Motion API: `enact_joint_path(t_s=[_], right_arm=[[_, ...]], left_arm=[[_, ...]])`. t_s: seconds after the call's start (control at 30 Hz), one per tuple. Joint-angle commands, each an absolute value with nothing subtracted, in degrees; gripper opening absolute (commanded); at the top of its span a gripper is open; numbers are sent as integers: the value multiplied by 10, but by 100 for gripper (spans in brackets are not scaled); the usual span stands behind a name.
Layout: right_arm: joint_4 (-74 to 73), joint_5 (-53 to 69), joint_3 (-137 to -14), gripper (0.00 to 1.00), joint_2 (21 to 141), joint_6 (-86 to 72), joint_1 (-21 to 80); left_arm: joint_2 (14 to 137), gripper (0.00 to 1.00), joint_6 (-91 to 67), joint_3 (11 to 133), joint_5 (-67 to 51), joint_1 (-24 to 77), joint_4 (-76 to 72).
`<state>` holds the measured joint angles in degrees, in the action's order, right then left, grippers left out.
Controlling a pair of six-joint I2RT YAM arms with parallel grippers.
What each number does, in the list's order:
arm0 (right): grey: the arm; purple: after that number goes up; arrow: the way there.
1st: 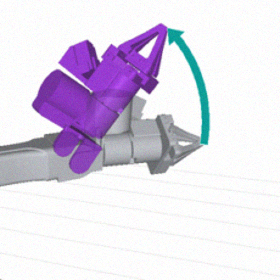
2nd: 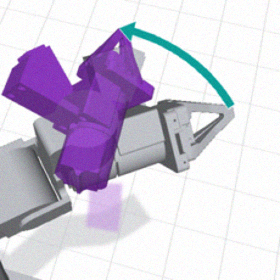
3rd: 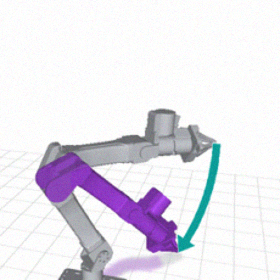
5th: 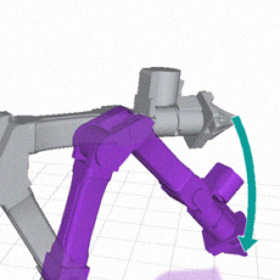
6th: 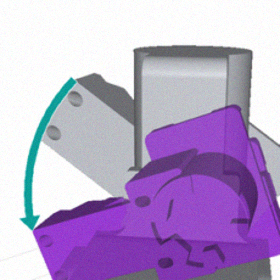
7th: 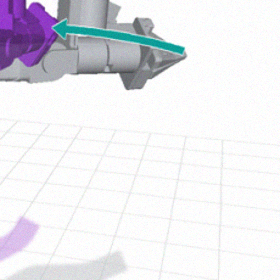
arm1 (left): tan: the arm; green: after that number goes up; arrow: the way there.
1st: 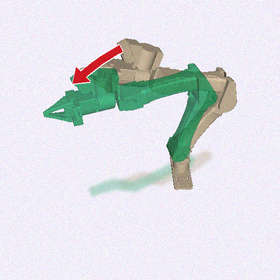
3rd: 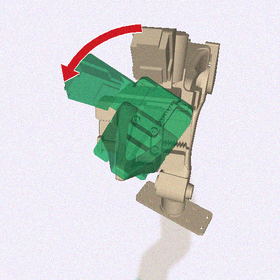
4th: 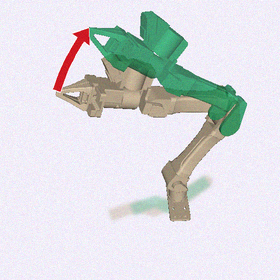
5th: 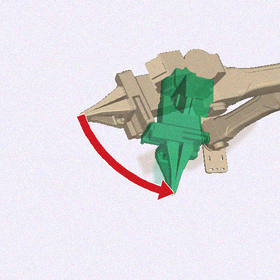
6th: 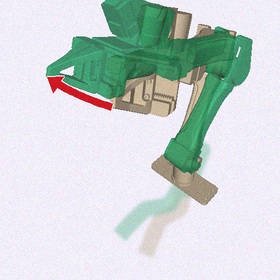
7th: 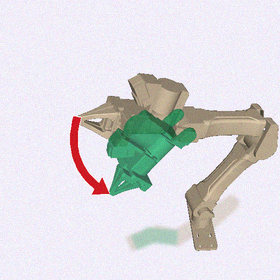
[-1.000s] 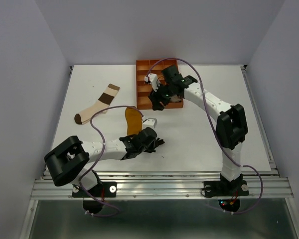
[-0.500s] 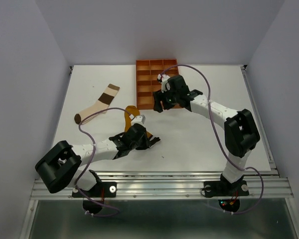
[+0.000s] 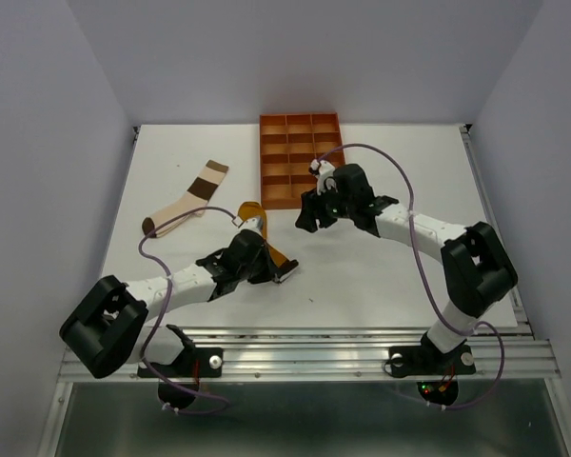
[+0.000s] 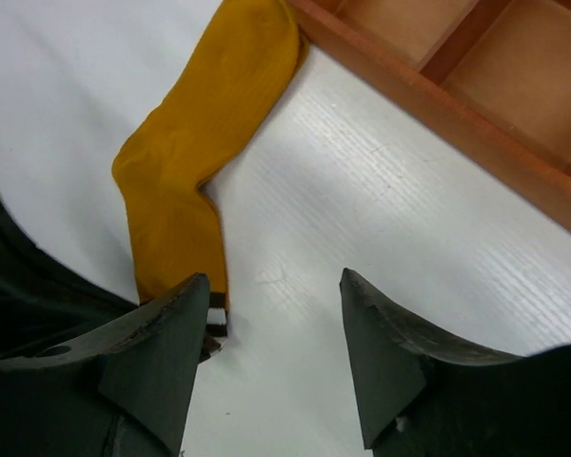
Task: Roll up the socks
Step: Roll the sock at the center of the board.
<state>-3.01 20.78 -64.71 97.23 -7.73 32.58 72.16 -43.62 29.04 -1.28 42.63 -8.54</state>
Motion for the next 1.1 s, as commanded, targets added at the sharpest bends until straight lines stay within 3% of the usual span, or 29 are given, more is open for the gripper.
enact_joint_path(t_s=[0.0,0.57,0.83,0.93,1.07], right_arm=[[33,285,-618,62,934,-63,323],[11,335,-591,50,958,40,397],[2,133,-627,45,1020,-136,411],[16,151,-599,52,1006,-193,411],[38,166,-575,52,1008,-228,411]], left_arm=[[752,0,-441,315,-11,417,-51],[808,0,-478,312,-39,343,-25],[838,0,-495,316,-49,340,-18],[846,0,-498,317,-61,339,-18],[846,0,-503,314,-65,339,-16]])
